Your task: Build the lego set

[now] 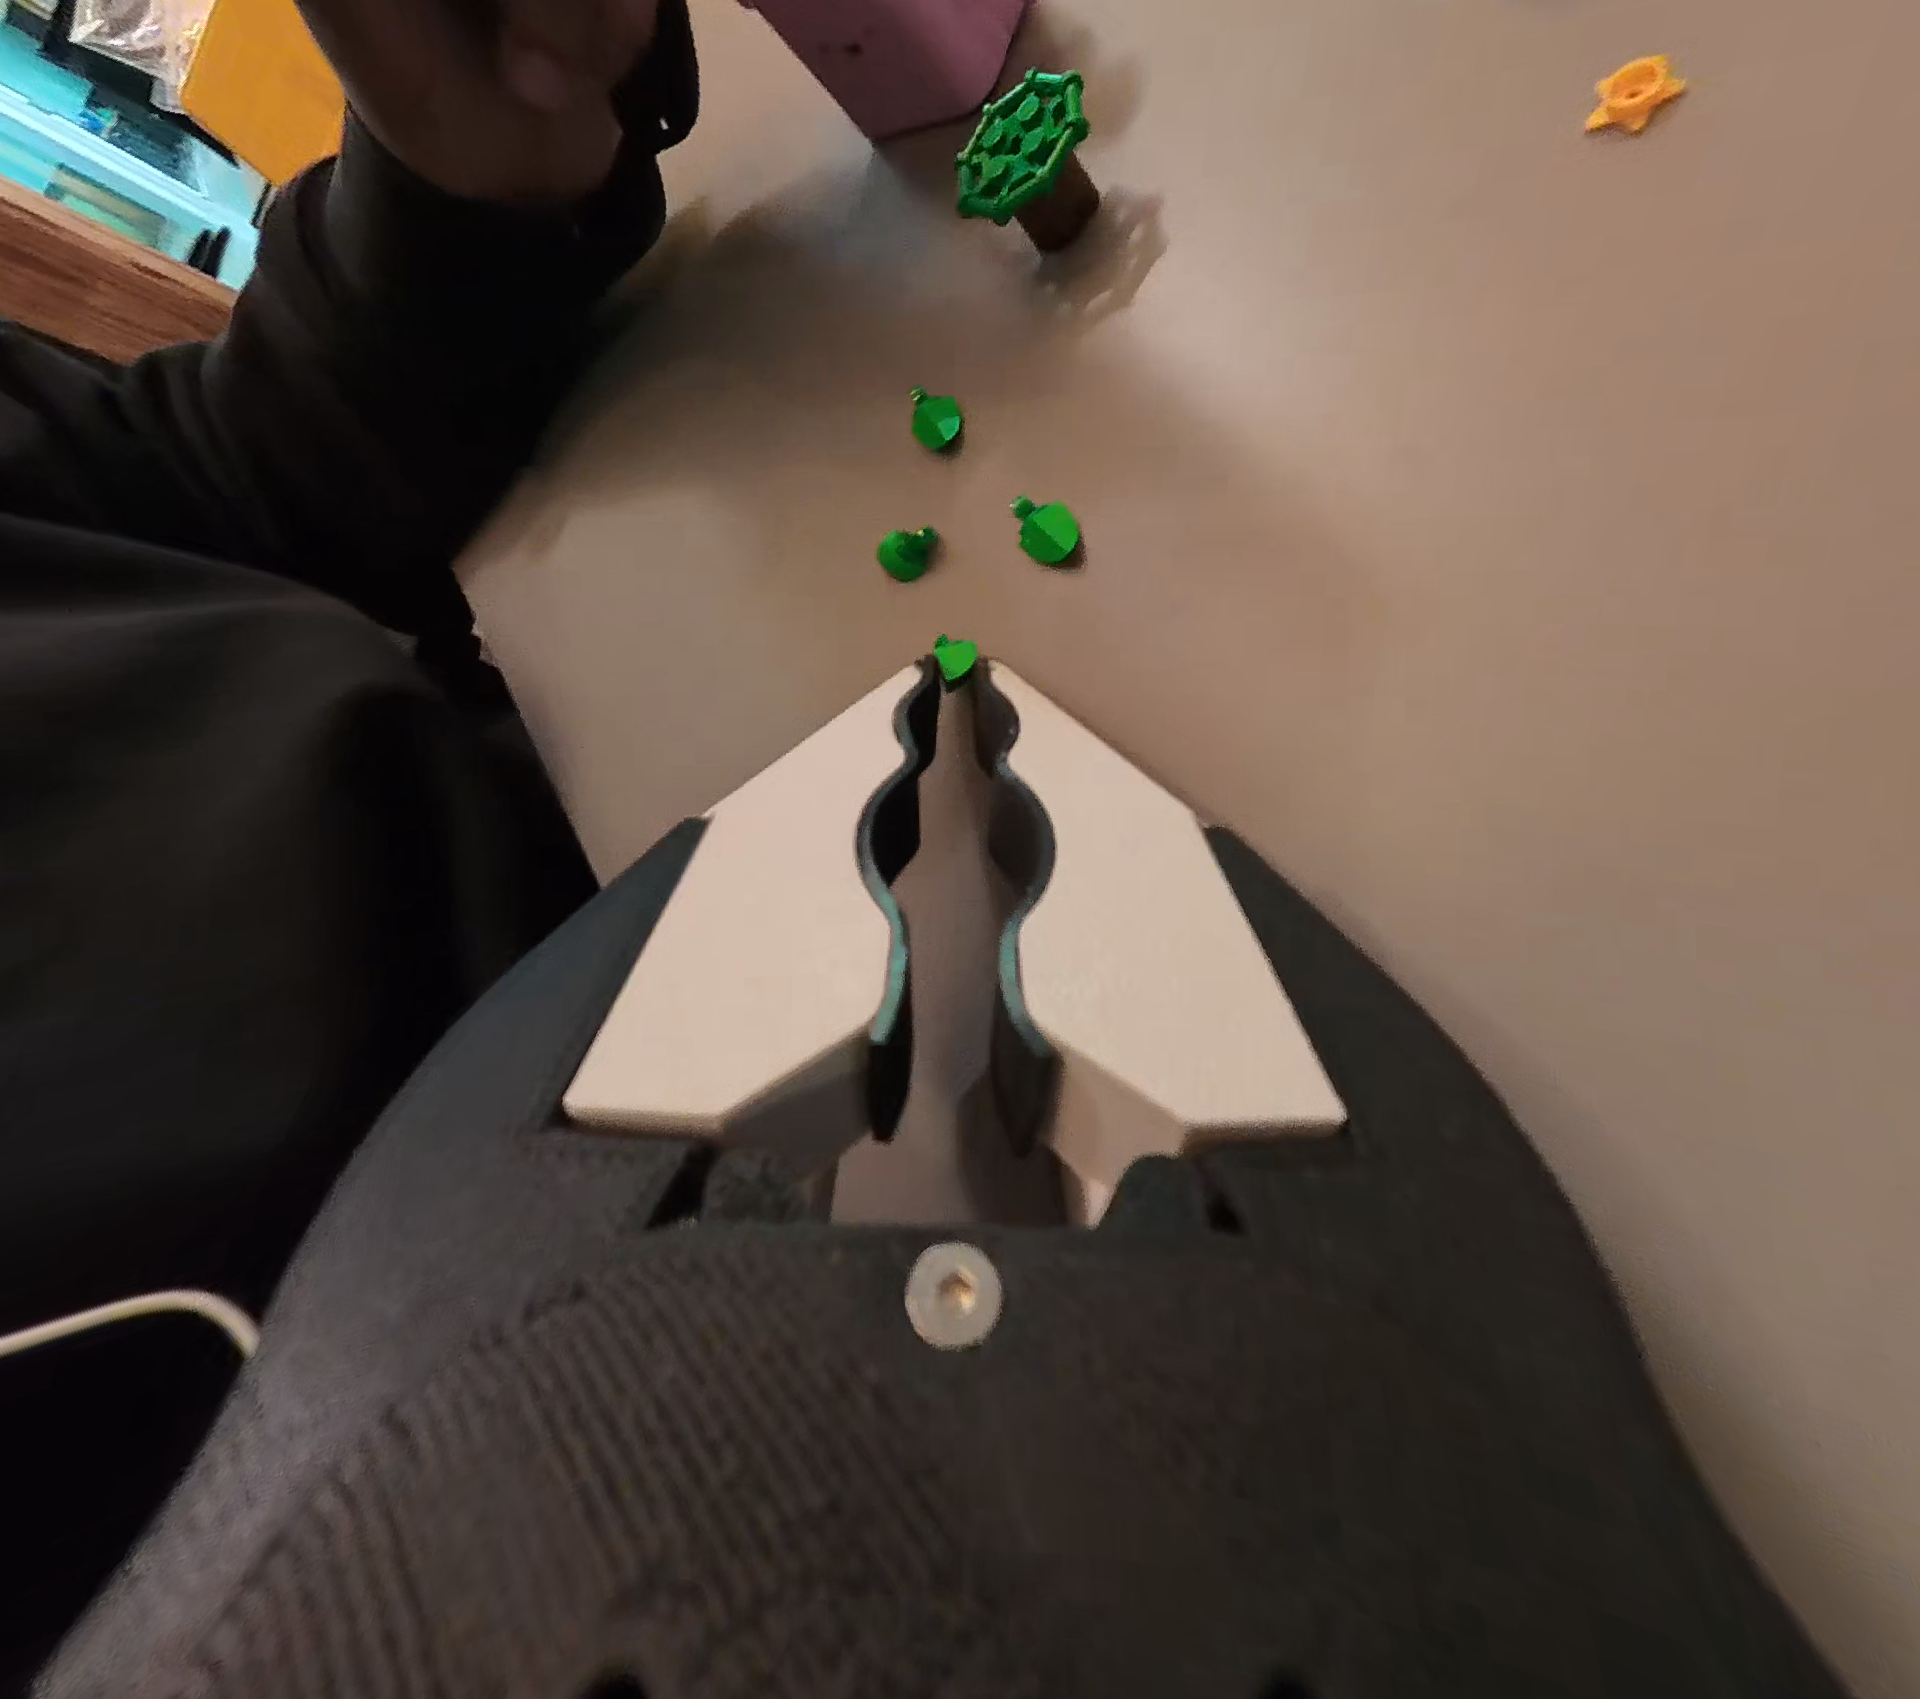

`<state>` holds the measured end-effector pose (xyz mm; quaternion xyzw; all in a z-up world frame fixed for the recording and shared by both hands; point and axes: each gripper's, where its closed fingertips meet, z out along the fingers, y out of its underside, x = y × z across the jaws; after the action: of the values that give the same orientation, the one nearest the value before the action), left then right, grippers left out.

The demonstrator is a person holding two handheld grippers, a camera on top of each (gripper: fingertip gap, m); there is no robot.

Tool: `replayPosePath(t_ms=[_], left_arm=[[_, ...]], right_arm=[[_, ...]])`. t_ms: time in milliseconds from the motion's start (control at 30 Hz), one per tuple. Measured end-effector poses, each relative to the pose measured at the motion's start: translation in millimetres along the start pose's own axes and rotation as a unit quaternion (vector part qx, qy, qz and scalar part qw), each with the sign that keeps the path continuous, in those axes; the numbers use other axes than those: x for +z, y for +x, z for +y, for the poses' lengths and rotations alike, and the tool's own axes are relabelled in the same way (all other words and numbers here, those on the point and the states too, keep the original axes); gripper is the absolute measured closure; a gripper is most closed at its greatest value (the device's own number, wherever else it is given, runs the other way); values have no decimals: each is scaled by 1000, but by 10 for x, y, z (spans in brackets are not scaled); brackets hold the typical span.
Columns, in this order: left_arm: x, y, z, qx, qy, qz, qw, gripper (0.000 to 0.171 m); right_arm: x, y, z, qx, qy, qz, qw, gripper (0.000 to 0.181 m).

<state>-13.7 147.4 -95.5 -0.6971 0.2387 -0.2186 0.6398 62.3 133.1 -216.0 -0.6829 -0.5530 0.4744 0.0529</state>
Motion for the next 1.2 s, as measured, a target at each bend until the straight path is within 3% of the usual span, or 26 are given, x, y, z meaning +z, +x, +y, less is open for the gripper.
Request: replayPosePath(t_ms=[300,567,800,967,1100,1200], left_arm=[[-60,-9,-59,11,8,-10,1000,152],[-79,-26,-81,10,13,-14,1000,152],[-332,-382,-215,11,34,-96,995,153],[-641,-679,-327,-18,72,-146,986,152],[-776,-856,-268,-39,75,-170,982,152],[-851,-981,-195,-61,75,-185,978,152]], right_arm=[[-148,125,-86,-19,36,56,998,155],[-471,74,-500,-48,141,53,987,155],[-589,-46,-1258,-200,209,109,951,150],[-550,75,-2083,-330,239,186,894,144],[-491,476,-2624,-301,275,173,896,140],[-404,841,-2595,-274,285,166,904,148]])
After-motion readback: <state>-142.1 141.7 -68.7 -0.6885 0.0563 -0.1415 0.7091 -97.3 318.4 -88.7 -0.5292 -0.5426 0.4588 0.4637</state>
